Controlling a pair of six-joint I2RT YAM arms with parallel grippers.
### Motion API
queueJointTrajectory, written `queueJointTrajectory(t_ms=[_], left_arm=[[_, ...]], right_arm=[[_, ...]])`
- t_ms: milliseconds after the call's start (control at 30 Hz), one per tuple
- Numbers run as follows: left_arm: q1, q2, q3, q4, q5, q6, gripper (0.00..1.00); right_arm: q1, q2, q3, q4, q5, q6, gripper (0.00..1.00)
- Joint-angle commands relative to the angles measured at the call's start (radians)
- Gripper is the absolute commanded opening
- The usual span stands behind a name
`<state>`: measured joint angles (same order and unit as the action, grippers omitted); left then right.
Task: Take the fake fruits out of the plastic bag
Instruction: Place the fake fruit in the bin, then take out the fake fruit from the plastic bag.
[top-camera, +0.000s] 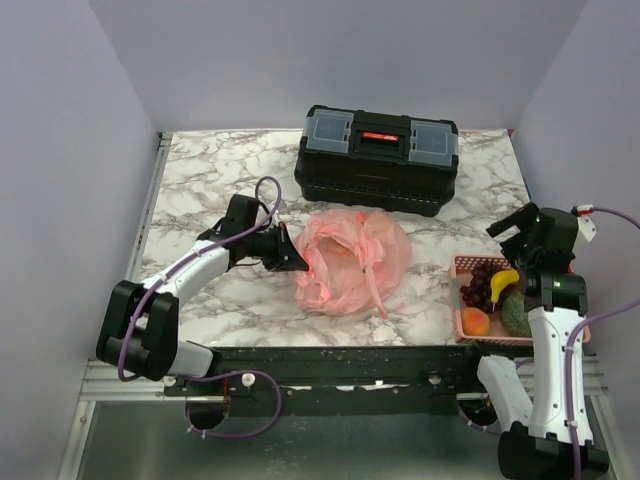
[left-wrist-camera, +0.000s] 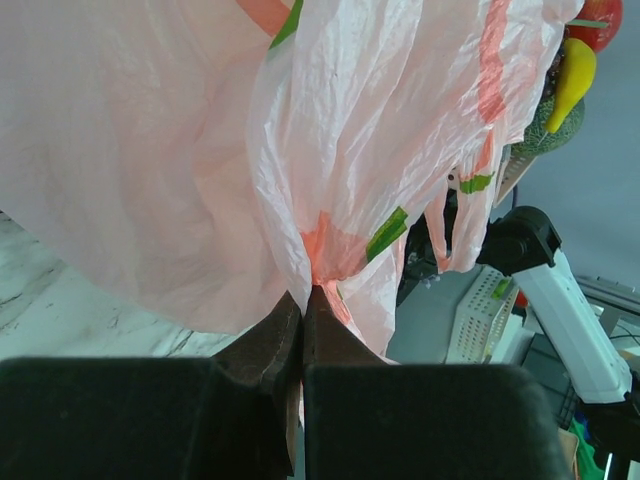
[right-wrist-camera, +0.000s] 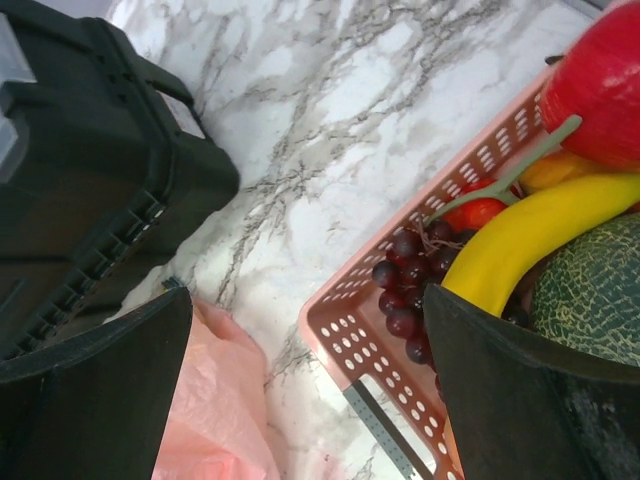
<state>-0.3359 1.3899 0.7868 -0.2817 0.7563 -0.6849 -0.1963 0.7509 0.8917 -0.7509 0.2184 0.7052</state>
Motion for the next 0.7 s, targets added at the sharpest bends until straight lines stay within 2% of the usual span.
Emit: queueJointTrajectory(t_ms=[0, 100, 167, 233, 433, 533, 567, 633, 667], left_arm=[[-0.003, -0.047, 0.005, 0.001, 0.007, 0.014, 0.00], [-0.003, -0.063, 0.015, -0.019, -0.007, 0.026, 0.00], [-0.006, -0.075, 0.021, -0.028, -0.019, 0.034, 0.00], [-0.010, -0.083, 0.022, -0.033, -0.023, 0.035, 0.00], [-0.097, -0.110, 0.017, -0.030, -0.055, 0.015, 0.00], [-0.159, -0.178, -0.011, -0.006, -0.121, -0.019, 0.00], [-0.175, -0.206, -0.023, 0.011, -0.138, -0.036, 0.00], [-0.193, -0.250, -0.043, 0.025, -0.177, -0.056, 0.00], [-0.196, -0.268, -0.051, 0.025, -0.197, -0.062, 0.00]], right_arm=[[0.005, 0.012, 0.061, 0.028, -0.121, -0.079, 1.00], [0.053, 0.068, 0.075, 0.060, -0.253, -0.111, 1.00], [0.161, 0.068, 0.067, 0.097, -0.250, -0.091, 1.00], [0.327, 0.078, 0.051, 0.147, -0.224, -0.043, 1.00], [0.955, 0.265, 0.072, 0.279, 0.079, 0.042, 1.00], [1.129, 0.385, 0.123, 0.355, 0.089, 0.020, 1.00], [1.152, 0.419, 0.136, 0.374, 0.062, 0.023, 0.97], [1.166, 0.464, 0.119, 0.424, 0.021, 0.033, 0.80], [1.173, 0.463, 0.086, 0.457, 0.013, 0.037, 0.62]])
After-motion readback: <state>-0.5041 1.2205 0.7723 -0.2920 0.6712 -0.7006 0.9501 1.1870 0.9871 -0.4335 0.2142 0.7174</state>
